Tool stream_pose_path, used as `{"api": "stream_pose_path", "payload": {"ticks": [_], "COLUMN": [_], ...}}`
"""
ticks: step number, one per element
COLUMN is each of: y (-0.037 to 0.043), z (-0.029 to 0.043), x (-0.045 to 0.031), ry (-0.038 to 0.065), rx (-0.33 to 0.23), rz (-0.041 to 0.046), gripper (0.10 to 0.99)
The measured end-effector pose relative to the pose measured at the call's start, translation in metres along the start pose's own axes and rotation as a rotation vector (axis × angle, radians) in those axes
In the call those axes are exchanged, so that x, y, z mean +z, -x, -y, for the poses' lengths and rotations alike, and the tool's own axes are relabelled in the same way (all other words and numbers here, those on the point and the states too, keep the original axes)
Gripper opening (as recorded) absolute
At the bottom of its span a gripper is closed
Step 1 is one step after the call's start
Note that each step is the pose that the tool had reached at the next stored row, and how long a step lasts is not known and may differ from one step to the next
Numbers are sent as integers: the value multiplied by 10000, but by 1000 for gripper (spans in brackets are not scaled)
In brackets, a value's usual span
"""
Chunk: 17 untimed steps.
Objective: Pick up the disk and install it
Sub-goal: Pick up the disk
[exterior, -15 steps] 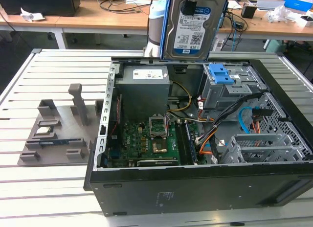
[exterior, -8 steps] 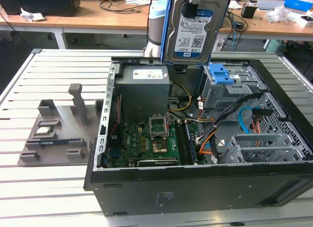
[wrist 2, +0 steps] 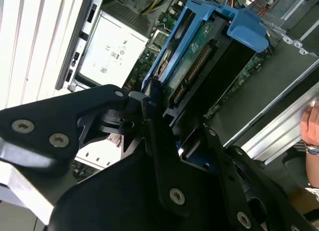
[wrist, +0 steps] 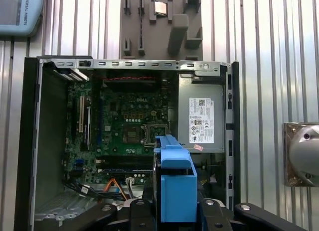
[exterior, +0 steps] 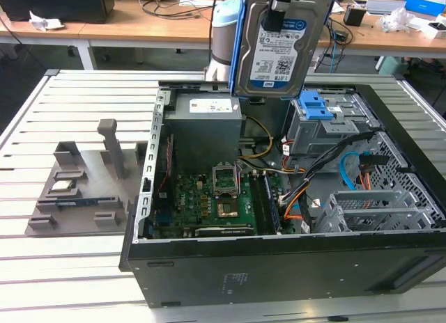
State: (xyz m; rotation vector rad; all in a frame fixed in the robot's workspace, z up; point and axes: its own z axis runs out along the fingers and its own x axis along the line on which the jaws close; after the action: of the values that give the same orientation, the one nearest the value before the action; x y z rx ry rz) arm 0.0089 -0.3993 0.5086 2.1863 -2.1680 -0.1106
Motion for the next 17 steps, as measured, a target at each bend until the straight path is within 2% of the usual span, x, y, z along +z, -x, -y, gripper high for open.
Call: {"api": "stream_pose_path", "payload": {"ticks": [6, 13, 17], "y": [-163, -295, -421], "z": [-1, -2, -2], "x": [3, 6, 12], "ry": [0, 0, 0], "rx": [1, 1, 1], "rz": [-5, -11, -19], "gripper": [365, 365, 365]}}
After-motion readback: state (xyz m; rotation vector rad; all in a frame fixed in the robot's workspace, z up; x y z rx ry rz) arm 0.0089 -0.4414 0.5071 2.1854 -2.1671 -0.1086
